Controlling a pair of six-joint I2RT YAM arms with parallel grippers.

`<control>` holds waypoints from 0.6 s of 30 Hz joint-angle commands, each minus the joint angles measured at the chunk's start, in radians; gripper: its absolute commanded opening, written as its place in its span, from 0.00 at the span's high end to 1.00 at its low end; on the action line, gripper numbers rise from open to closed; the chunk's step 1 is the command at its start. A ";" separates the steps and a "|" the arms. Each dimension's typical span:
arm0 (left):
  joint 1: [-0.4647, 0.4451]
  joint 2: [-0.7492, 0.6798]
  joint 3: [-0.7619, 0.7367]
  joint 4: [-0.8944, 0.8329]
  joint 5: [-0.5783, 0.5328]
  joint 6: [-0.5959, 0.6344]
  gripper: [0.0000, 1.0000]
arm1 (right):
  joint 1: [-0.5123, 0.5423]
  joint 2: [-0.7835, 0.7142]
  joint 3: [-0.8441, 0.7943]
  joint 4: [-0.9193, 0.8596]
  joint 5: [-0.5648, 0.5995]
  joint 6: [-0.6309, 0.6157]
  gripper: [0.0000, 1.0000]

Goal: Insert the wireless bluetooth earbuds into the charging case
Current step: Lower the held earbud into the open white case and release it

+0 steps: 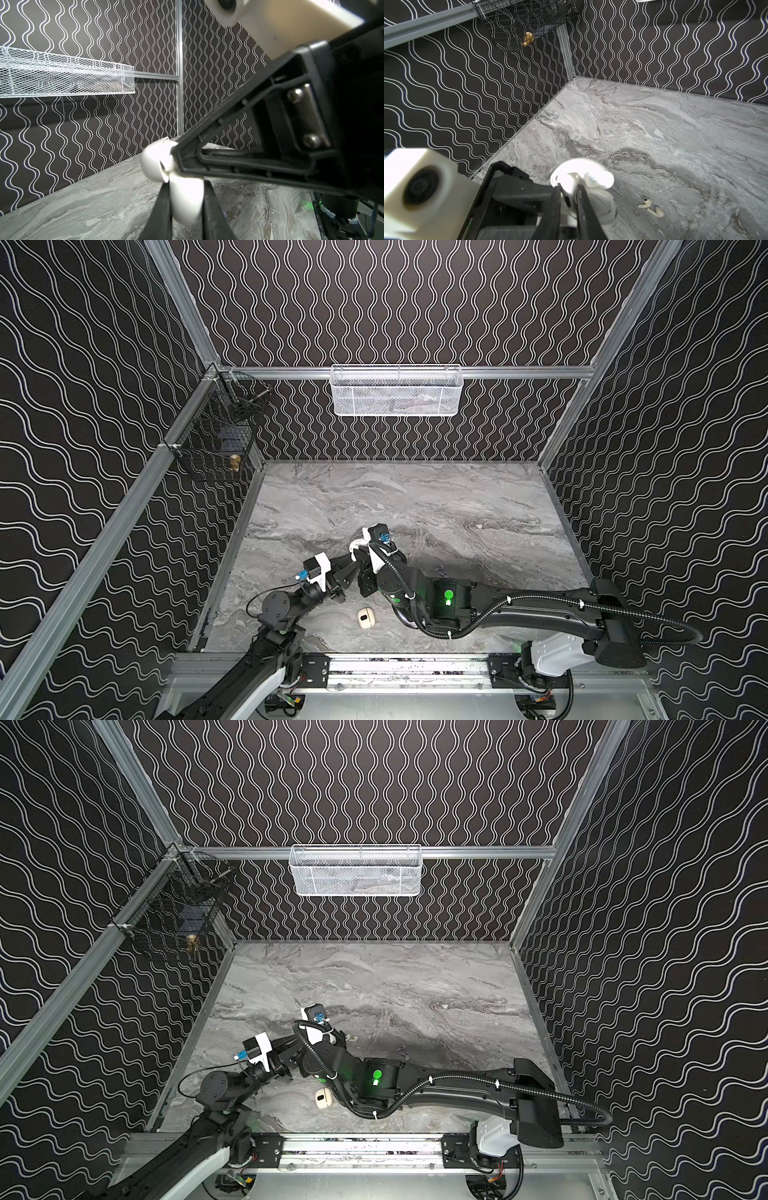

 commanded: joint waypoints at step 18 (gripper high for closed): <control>0.000 0.021 0.013 0.063 0.053 0.025 1.00 | 0.001 -0.159 0.005 -0.085 -0.047 0.012 0.71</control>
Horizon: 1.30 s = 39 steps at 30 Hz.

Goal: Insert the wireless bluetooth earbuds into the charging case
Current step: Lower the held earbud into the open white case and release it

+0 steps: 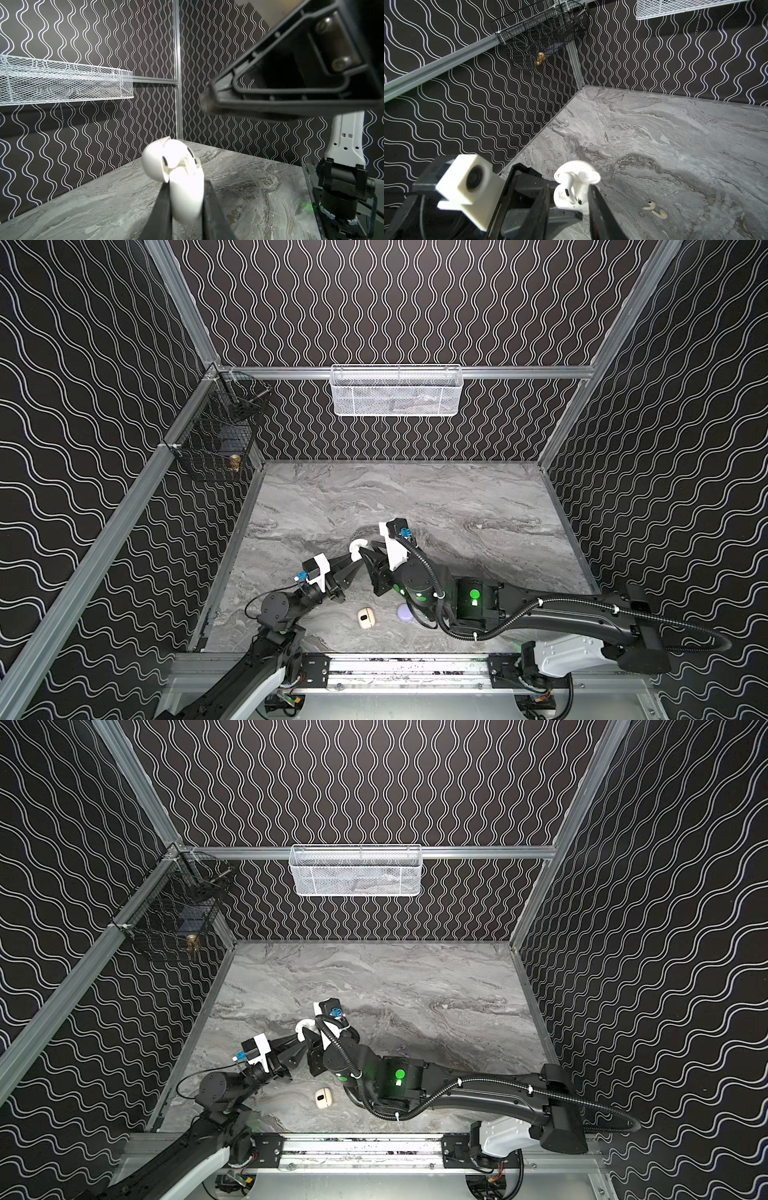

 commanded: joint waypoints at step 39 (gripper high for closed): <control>-0.038 0.051 0.057 -0.016 0.118 0.100 1.00 | -0.086 0.047 0.061 -0.310 -0.161 0.081 0.82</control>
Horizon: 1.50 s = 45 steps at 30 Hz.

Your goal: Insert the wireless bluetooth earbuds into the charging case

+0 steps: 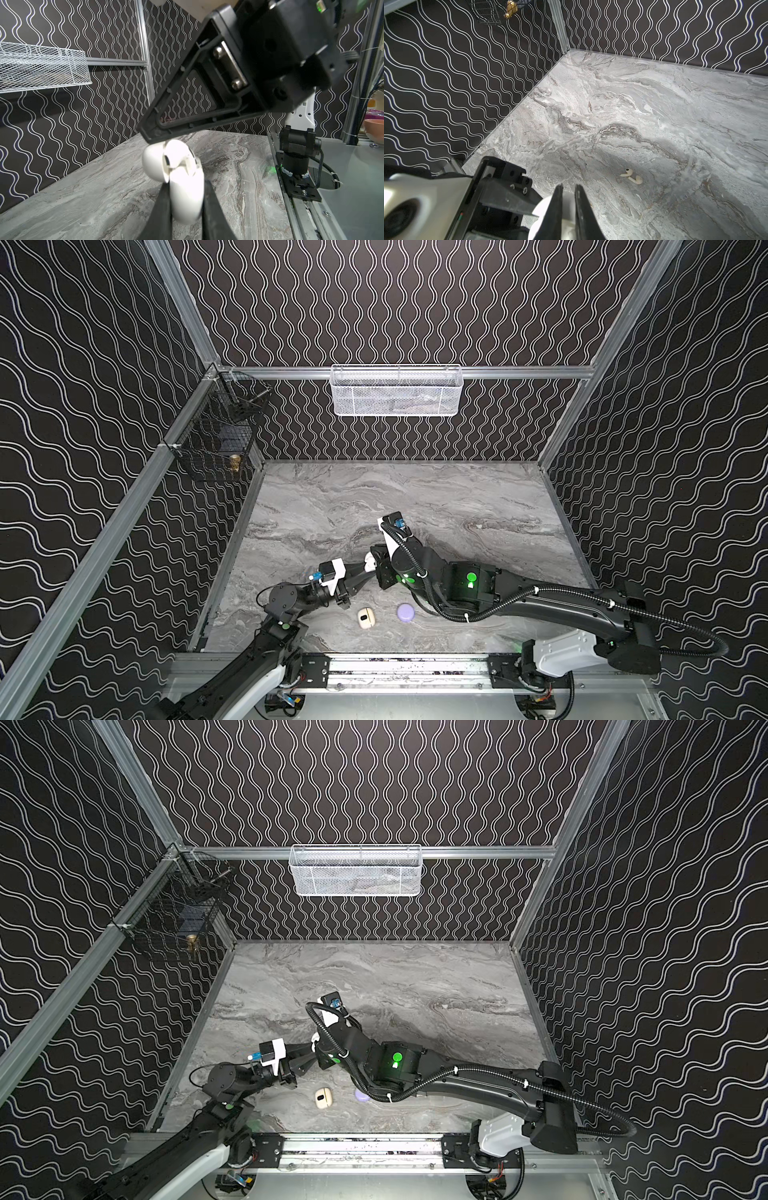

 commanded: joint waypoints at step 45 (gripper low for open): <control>0.000 0.146 0.024 0.243 0.073 -0.045 1.00 | -0.316 0.012 -0.053 0.193 -0.523 -0.125 0.63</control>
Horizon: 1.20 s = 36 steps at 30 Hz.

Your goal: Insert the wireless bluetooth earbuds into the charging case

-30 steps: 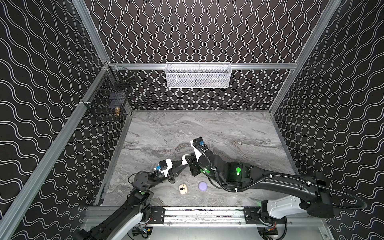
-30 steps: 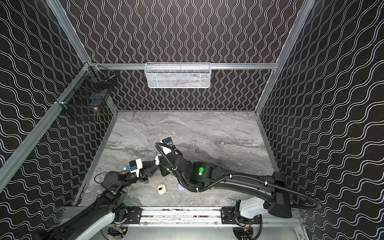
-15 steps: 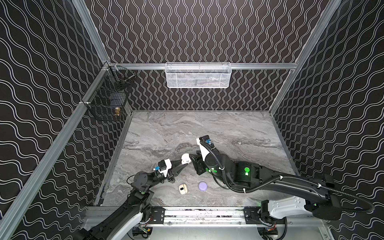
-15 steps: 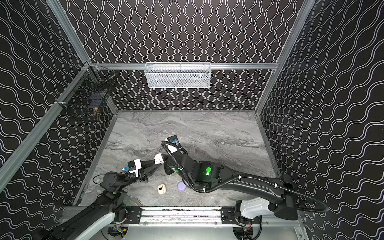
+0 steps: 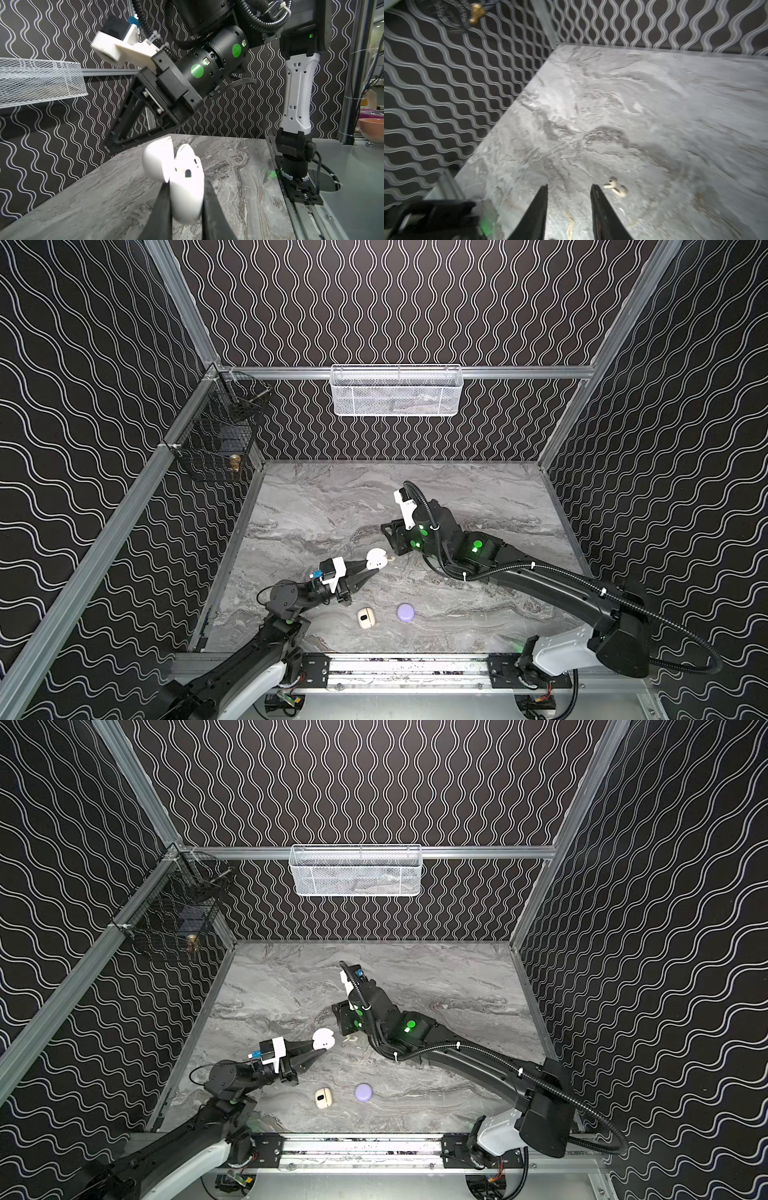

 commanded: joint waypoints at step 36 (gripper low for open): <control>0.000 -0.061 0.017 -0.078 -0.065 0.030 1.00 | 0.110 -0.245 -0.182 0.067 -0.337 0.189 0.81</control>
